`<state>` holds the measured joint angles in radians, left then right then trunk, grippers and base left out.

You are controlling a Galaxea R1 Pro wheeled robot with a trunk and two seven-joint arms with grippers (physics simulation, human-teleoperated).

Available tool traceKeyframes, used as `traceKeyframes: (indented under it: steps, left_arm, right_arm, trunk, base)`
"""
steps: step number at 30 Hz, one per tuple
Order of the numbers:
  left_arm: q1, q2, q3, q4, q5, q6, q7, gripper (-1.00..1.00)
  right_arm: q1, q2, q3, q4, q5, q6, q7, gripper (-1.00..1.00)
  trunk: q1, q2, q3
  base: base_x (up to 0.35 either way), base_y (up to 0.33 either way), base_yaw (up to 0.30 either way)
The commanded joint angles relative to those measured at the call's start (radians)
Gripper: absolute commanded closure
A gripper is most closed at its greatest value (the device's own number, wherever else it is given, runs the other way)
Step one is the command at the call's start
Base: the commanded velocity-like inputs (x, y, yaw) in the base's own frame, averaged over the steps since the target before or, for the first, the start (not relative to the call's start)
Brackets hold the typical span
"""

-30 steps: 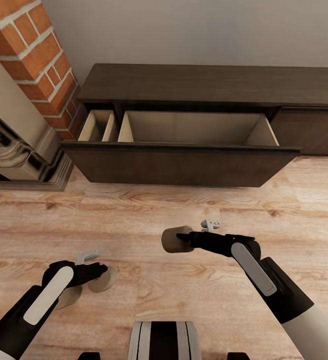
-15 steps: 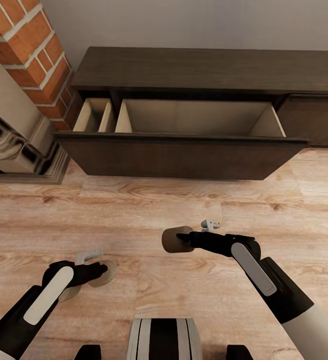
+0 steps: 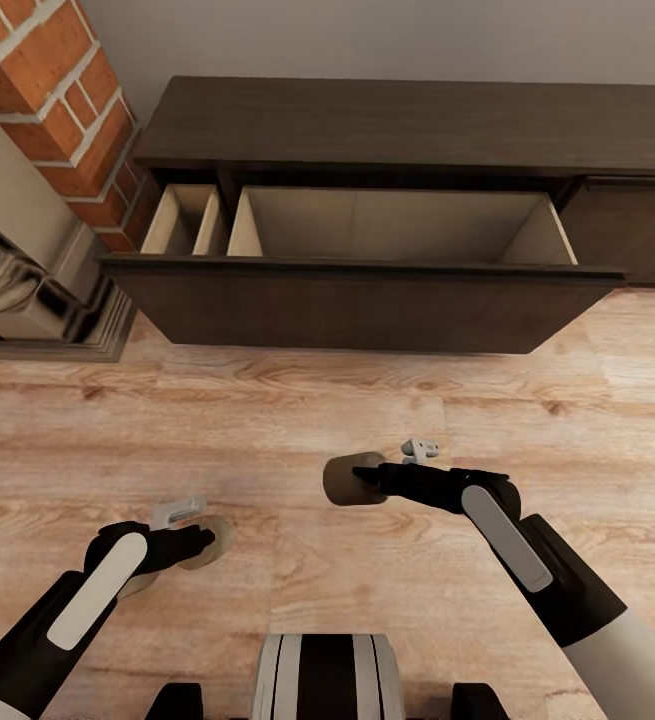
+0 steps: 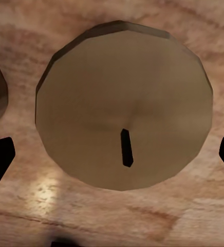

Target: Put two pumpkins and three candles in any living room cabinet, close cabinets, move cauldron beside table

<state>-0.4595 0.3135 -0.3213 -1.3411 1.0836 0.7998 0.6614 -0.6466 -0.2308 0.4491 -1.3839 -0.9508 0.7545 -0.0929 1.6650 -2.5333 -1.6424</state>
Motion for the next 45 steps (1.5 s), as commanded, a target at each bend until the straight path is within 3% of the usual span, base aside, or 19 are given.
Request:
traceKeyframes:
  steps: [1, 34, 40, 42, 45]
  left_arm:
    - [-0.001, 0.001, -0.002, -0.001, 0.01, -0.001, 0.01, -1.0]
    - [-0.001, 0.001, -0.002, -0.001, 0.01, -0.001, 0.01, -1.0]
    - [-0.001, 0.001, -0.002, -0.001, 0.01, -0.001, 0.01, -1.0]
    - [-0.001, 0.001, -0.002, -0.001, 0.01, -0.001, 0.01, -1.0]
    - [-0.001, 0.001, -0.002, -0.001, 0.01, -0.001, 0.01, -1.0]
  right_arm:
    - [-0.001, -0.001, 0.002, -0.001, -0.013, 0.001, -0.011, 1.0]
    - [-0.001, -0.001, 0.003, -0.001, -0.013, 0.001, -0.011, 1.0]
    - [-0.001, -0.002, 0.003, -0.007, -0.012, 0.002, -0.004, 1.0]
    - [-0.001, -0.002, 0.003, -0.028, -0.019, 0.002, 0.021, 1.0]
    - [-0.001, -0.003, 0.003, -0.061, -0.025, 0.002, 0.134, 1.0]
  trunk:
    - [0.0, 0.0, -0.001]
    - [0.0, 0.0, -0.001]
    - [0.001, -0.001, -0.012]
    - [0.001, -0.001, -0.012]
    - [0.001, -0.001, -0.012]
  base:
    - [0.0, 0.0, 0.0]
    - [0.038, 0.004, 0.0]
    - [0.0, 0.0, 0.0]
    - [0.0, 0.0, 0.0]
    - [0.0, 0.0, 0.0]
